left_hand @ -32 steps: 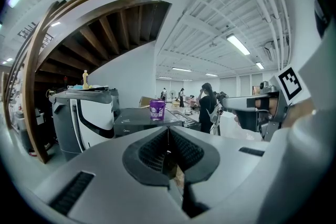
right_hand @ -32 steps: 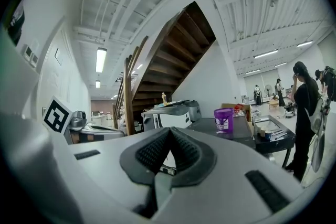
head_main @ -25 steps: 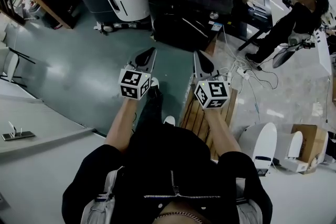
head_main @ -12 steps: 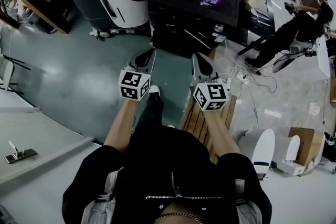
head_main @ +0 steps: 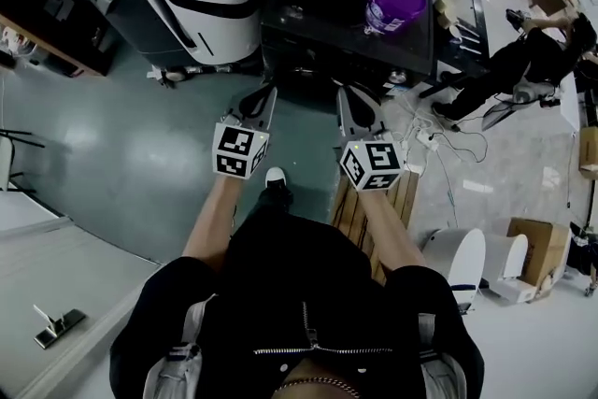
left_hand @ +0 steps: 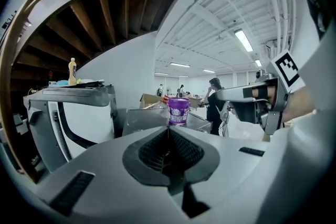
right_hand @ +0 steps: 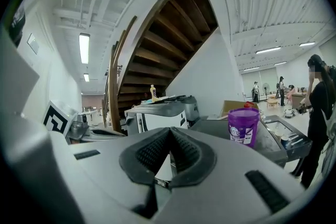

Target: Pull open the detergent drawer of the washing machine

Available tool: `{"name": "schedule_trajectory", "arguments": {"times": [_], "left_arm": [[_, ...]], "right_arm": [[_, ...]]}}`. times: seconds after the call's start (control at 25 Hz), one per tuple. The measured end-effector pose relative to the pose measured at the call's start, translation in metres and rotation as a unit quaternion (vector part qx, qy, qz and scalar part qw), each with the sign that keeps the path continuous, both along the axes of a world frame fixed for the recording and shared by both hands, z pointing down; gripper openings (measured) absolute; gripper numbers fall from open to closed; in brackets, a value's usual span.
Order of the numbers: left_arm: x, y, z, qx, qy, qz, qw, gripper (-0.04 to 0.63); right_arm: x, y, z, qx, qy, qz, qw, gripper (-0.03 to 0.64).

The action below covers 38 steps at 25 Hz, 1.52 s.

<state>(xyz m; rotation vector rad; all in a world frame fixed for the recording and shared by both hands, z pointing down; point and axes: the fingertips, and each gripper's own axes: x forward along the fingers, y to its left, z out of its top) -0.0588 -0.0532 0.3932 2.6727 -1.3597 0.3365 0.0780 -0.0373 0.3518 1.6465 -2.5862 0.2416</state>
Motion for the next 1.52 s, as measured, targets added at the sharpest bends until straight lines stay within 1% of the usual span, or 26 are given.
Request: {"name": "schedule_trajectory", "arguments": {"times": [0.16, 0.32, 0.48, 0.6, 0.84, 1.08, 1.24, 1.36, 1.52], "left_arm": [[-0.013, -0.039, 0.000, -0.004, 0.006, 0.014, 0.9999, 0.023], [-0.018, -0.069, -0.003, -0.006, 0.014, 0.028, 0.9995, 0.023], [-0.023, -0.089, 0.001, -0.008, 0.015, 0.020, 0.9997, 0.021], [-0.022, -0.096, 0.004, -0.008, 0.024, 0.022, 0.9994, 0.021], [-0.009, -0.109, 0.011, -0.012, 0.031, 0.028, 0.9991, 0.021], [0.001, -0.127, 0.016, -0.027, 0.048, 0.023, 0.9982, 0.021], [0.008, -0.134, 0.028, -0.046, 0.058, 0.028, 0.9969, 0.021], [0.011, -0.140, 0.042, -0.061, 0.056, 0.021, 0.9963, 0.021], [0.012, -0.145, 0.072, -0.092, 0.053, 0.005, 0.9944, 0.021]], "right_arm": [[-0.016, -0.041, -0.006, 0.004, 0.003, 0.009, 1.000, 0.005], [-0.025, -0.067, -0.010, 0.007, 0.002, 0.015, 1.000, 0.005], [-0.027, -0.081, -0.003, 0.000, 0.004, 0.022, 1.000, 0.005], [-0.028, -0.084, 0.002, -0.004, 0.007, 0.025, 1.000, 0.005], [-0.017, -0.093, 0.004, -0.004, 0.010, 0.031, 0.999, 0.005], [-0.007, -0.109, 0.009, -0.008, 0.007, 0.026, 1.000, 0.005], [-0.005, -0.120, 0.017, -0.018, 0.006, 0.017, 1.000, 0.005], [-0.003, -0.128, 0.026, -0.028, 0.007, 0.010, 1.000, 0.005], [-0.006, -0.134, 0.044, -0.046, 0.004, 0.002, 0.999, 0.005]]}}
